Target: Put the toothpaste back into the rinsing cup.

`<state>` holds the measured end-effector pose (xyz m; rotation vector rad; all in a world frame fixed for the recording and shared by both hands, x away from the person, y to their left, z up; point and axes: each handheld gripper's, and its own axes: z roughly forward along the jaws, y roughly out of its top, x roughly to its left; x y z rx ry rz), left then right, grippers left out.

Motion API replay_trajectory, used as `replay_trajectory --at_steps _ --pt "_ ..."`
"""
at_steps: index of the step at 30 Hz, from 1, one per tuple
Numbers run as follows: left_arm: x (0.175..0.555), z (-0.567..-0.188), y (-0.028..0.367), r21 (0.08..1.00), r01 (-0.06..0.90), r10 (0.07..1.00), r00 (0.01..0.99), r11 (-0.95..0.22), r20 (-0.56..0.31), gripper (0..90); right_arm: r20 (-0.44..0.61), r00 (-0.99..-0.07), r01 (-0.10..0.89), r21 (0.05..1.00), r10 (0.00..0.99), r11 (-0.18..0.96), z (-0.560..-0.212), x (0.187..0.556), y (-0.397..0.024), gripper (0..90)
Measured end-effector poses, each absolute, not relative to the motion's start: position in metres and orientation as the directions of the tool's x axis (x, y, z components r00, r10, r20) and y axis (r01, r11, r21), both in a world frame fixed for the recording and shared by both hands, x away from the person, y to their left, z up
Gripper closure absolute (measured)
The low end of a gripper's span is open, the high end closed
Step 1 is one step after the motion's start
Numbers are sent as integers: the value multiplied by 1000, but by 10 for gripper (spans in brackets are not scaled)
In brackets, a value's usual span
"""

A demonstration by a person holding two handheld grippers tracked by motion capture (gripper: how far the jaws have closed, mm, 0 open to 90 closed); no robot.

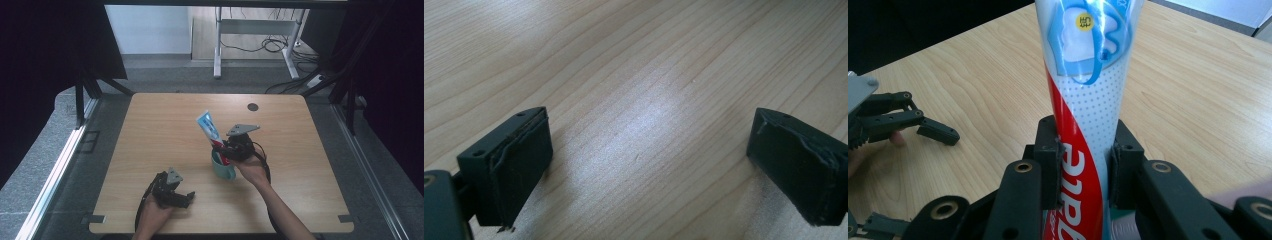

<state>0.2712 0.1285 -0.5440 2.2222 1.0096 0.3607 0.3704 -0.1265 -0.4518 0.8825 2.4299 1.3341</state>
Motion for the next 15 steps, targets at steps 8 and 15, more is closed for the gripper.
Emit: replay_trajectory --at_steps 8,15 --pt "271 -544 128 669 566 748 663 -483 -21 42 100 -792 400 830 602 389 -454 369 -130 709" --pt "271 -544 128 669 565 748 663 -482 -21 42 112 -793 407 829 599 383 -455 369 -133 705"
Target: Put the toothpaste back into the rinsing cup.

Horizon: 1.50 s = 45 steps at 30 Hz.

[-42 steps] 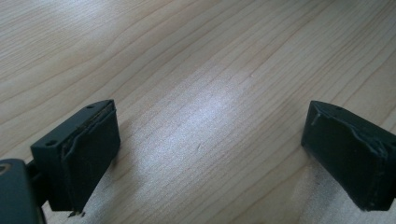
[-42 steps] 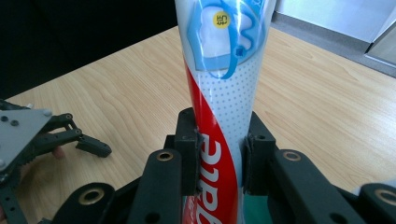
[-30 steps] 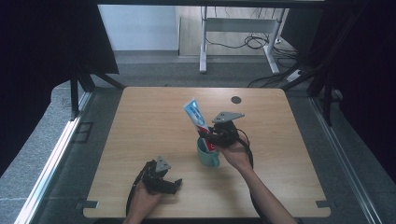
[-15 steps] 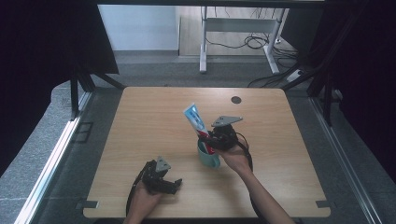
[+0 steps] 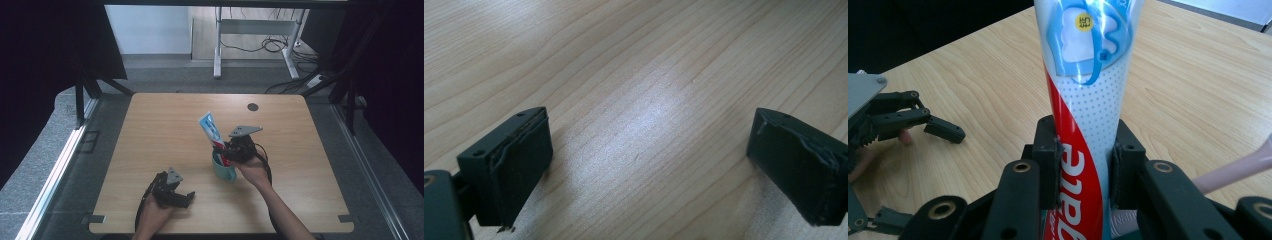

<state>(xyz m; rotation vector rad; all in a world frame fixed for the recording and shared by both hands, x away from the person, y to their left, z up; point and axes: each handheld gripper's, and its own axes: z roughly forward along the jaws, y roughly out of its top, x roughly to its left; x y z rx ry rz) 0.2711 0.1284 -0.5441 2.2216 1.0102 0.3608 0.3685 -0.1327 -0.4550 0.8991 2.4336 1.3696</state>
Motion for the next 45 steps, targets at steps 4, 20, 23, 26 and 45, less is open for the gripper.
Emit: replay_trajectory --at_steps 4,20,23,26,45 --pt "271 -544 128 669 565 748 663 -482 -21 42 117 -794 408 830 597 381 -455 368 -134 703" --pt "271 -544 128 669 566 749 663 -482 -22 43 133 -799 420 821 586 386 -459 366 -139 689" --pt "271 -544 128 669 566 748 663 -483 -21 43 136 -802 422 818 581 391 -460 365 -140 685" --pt "271 -544 128 669 566 748 663 -483 -21 43 138 -802 424 816 581 392 -461 365 -141 683" --pt "271 -544 128 671 567 750 661 -478 -24 44 132 -804 442 785 579 435 -470 361 -143 664"
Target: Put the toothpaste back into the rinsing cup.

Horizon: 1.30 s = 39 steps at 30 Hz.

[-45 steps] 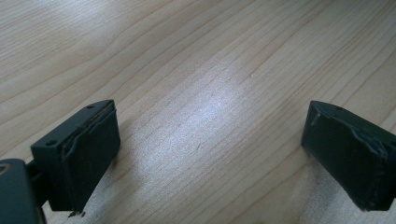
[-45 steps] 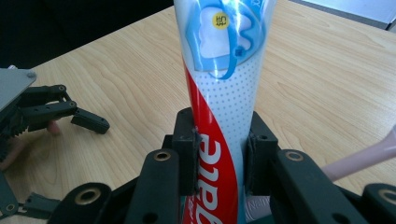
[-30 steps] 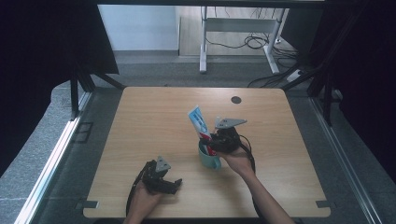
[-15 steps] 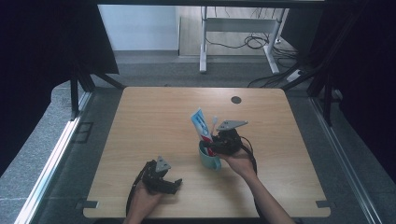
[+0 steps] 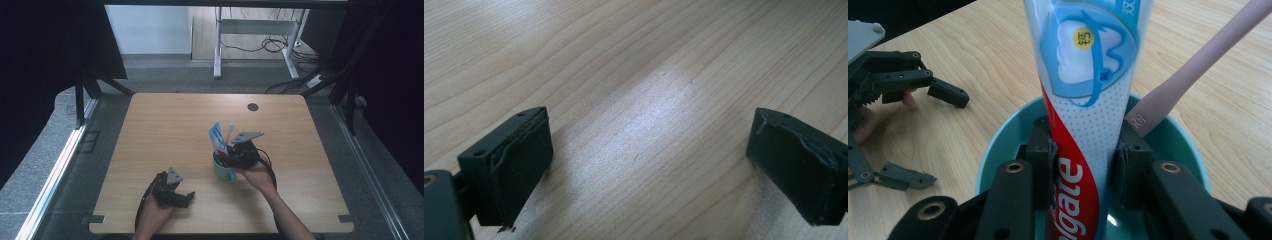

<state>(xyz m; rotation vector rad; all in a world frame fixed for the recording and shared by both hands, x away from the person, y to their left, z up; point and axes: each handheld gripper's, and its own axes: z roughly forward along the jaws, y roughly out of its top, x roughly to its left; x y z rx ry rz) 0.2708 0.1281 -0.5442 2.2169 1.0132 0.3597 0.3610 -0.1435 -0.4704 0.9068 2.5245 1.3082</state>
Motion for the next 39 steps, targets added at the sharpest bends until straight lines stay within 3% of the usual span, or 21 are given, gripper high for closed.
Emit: replay_trajectory --at_steps 24,39 --pt "271 -544 128 669 568 749 662 -480 -24 44 137 -804 441 790 578 426 -451 358 -149 529" --pt "271 -544 128 669 564 746 665 -485 -20 44 114 -811 434 775 574 459 -451 352 -151 316"
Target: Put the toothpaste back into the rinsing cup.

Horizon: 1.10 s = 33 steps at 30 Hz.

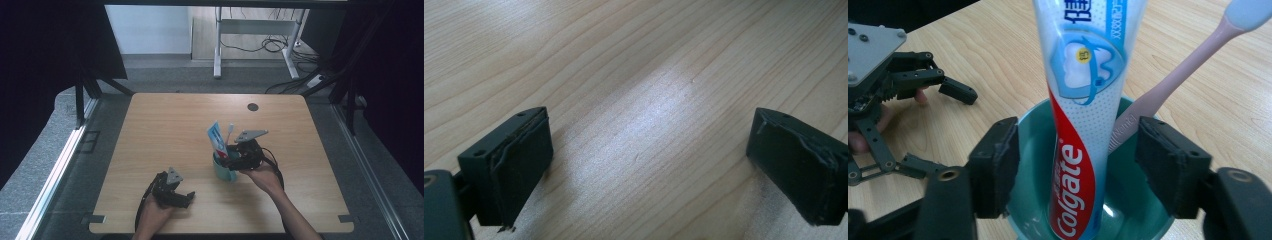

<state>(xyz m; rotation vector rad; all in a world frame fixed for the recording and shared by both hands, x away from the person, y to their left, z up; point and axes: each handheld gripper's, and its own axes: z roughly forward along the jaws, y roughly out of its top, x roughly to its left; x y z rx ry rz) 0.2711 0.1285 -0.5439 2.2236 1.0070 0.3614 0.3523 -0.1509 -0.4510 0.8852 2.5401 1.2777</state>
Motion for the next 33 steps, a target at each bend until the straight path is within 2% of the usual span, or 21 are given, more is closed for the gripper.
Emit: replay_trajectory --at_steps 1,4,8,17,26,33 --pt "271 -544 128 669 564 746 665 -485 -20 44 114 -811 434 775 574 459 -451 352 -151 316" --pt "271 -544 128 670 567 750 662 -479 -24 44 97 -813 424 773 574 471 -451 350 -150 227" --pt "271 -544 128 671 567 751 660 -477 -25 45 74 -817 416 763 572 495 -452 348 -148 155" --pt "271 -544 128 672 566 750 662 -478 -24 44 51 -824 400 758 564 516 -452 342 -147 101" --pt "271 -544 128 672 565 750 661 -478 -23 45 49 -823 401 756 567 517 -449 338 -151 0" --pt "271 -544 128 672 566 750 661 -477 -24 45 46 -818 405 754 574 517 -448 336 -155 0"
